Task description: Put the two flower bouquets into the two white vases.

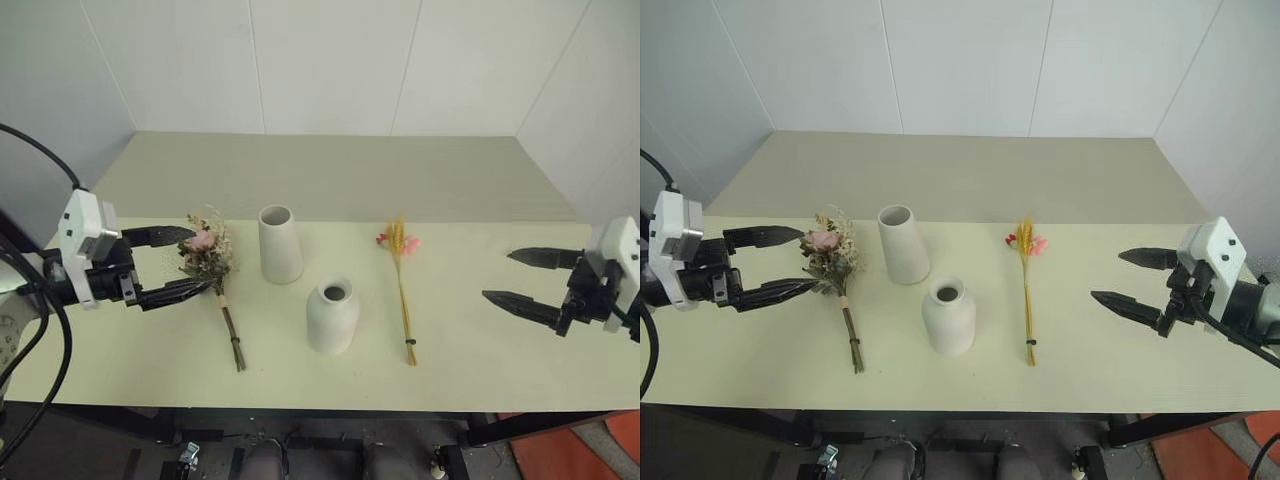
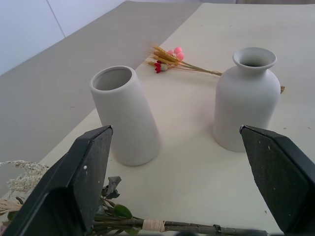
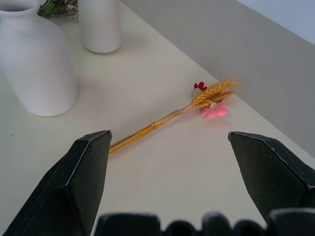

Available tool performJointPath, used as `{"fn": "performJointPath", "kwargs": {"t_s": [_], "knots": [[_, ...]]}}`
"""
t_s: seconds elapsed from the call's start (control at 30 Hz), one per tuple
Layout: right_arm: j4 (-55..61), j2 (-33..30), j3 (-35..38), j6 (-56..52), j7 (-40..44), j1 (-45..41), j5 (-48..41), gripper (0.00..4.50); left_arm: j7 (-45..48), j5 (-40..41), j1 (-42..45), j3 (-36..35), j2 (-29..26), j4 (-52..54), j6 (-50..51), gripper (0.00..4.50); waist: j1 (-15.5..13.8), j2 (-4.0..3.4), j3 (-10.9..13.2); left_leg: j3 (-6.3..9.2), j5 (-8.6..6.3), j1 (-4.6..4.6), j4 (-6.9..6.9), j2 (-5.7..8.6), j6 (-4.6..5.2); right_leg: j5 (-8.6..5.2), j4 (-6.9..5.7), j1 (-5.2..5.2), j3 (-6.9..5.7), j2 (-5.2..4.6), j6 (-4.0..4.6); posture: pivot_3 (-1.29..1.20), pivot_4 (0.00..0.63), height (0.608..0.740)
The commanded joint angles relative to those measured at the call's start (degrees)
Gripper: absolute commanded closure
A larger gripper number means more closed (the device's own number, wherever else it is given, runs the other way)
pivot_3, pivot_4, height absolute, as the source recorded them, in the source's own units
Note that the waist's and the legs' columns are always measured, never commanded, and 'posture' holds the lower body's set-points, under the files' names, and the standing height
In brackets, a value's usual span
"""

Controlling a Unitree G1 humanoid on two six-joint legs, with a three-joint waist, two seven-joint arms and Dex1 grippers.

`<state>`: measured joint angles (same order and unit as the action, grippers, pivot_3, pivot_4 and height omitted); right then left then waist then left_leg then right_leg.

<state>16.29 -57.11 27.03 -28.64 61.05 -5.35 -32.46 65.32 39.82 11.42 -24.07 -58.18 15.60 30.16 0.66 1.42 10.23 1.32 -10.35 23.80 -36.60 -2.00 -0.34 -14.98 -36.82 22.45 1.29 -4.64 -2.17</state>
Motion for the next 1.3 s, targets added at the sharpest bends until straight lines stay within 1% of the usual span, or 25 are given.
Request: {"fn": "performJointPath", "kwargs": {"t_s": [0.03,0.33,0.47,0.5,0.57,0.7,0.83,1.0,1.13,1.17,1.23,1.3], "knots": [[0.69,-1.23,1.00,1.18,0.85,-1.05,-0.60,0.03,-1.05,0.99,-0.10,-1.95,0.15,2.42,-0.07,0.00,0.00,0.02,0.01,-0.01,0.00,0.00,0.00,0.00,0.00,0.00,-0.01,0.01,0.01,0.00,-0.01,0.00,0.150,0.740],[-0.53,-0.83,-0.31,1.74,0.66,-1.51,0.56,0.03,-2.11,1.51,-2.17,-2.89,0.22,4.04,0.27,0.00,0.00,0.01,0.01,-0.04,0.00,0.01,0.00,-0.02,0.00,0.00,-0.01,0.04,0.05,0.02,0.02,0.00,0.150,0.740],[-1.12,-1.02,-0.81,1.77,0.71,-2.35,0.70,0.03,-3.92,1.29,-3.44,-2.87,-0.71,5.16,2.73,0.00,0.00,0.01,0.02,-0.05,0.00,0.00,0.00,-0.02,0.00,0.00,-0.01,0.05,0.07,0.02,0.01,0.00,0.150,0.740],[-1.31,-1.10,-0.91,1.75,0.77,-2.61,0.70,0.03,-4.73,1.56,-3.65,-2.91,-1.18,5.52,4.35,0.00,0.00,0.01,0.02,-0.06,0.00,0.01,0.00,-0.02,0.00,0.00,-0.01,0.05,0.07,0.02,0.01,0.00,0.150,0.740],[-1.67,-1.20,-1.05,1.81,0.96,-3.02,0.71,0.03,-7.31,0.34,-3.71,-0.76,-5.37,6.46,11.23,0.00,0.04,0.06,0.05,-0.06,0.00,0.00,0.00,-0.02,0.00,0.00,-0.03,0.06,0.08,0.03,0.02,0.00,0.150,0.740],[-2.19,-0.93,-1.46,2.22,1.31,-3.29,0.90,0.03,-13.21,-0.62,-1.57,4.34,-11.02,7.37,22.82,0.00,0.00,0.03,0.09,-0.10,0.00,0.00,0.03,-0.04,0.00,0.01,-0.06,0.15,0.16,0.08,0.00,0.00,0.150,0.740],[-1.94,-0.39,-1.96,2.12,1.06,-3.50,0.70,0.03,-15.10,2.62,2.03,4.77,-10.01,7.56,27.85,0.00,0.04,0.11,0.17,-0.10,0.00,0.02,0.05,-0.07,0.00,0.04,-0.09,0.21,0.18,0.12,-0.05,0.00,0.150,0.740],[-1.29,-0.22,-2.75,1.86,0.68,-3.90,0.32,0.03,-15.15,3.13,3.02,4.95,-8.78,7.98,28.04,0.00,0.07,0.12,0.19,-0.17,0.00,0.05,0.14,-0.08,0.00,0.09,-0.13,0.35,0.30,0.15,-0.10,0.00,0.150,0.740],[-1.24,-0.31,-3.64,1.80,0.74,-4.80,0.11,0.03,-15.54,3.41,3.90,5.34,-9.23,7.21,29.20,0.00,0.11,0.15,0.21,-0.36,0.00,0.06,0.23,-0.08,0.00,0.10,-0.24,0.58,0.57,0.21,-0.09,0.00,0.150,0.740],[-1.42,-0.31,-3.87,1.96,0.79,-5.02,0.25,0.03,-16.23,3.68,4.73,6.06,-9.71,6.75,31.13,0.00,0.11,0.15,0.21,-0.42,0.00,0.06,0.24,-0.09,0.00,0.11,-0.26,0.61,0.63,0.21,-0.10,0.00,0.150,0.740],[-1.69,-0.22,-4.42,2.37,1.17,-5.52,0.32,0.03,-19.09,2.83,8.35,10.44,-10.75,5.22,37.41,0.00,0.10,0.18,0.22,-0.47,0.00,0.04,0.23,-0.08,0.00,0.11,-0.28,0.63,0.69,0.22,-0.12,0.00,0.150,0.740],[-1.82,-0.14,-4.98,2.73,1.88,-6.19,0.10,0.03,-21.92,1.25,11.99,14.94,-10.67,4.22,42.25,0.00,0.09,0.19,0.22,-0.51,0.00,0.02,0.22,-0.07,0.00,0.16,-0.27,0.62,0.77,0.23,-0.19,0.00,0.150,0.740]]}}
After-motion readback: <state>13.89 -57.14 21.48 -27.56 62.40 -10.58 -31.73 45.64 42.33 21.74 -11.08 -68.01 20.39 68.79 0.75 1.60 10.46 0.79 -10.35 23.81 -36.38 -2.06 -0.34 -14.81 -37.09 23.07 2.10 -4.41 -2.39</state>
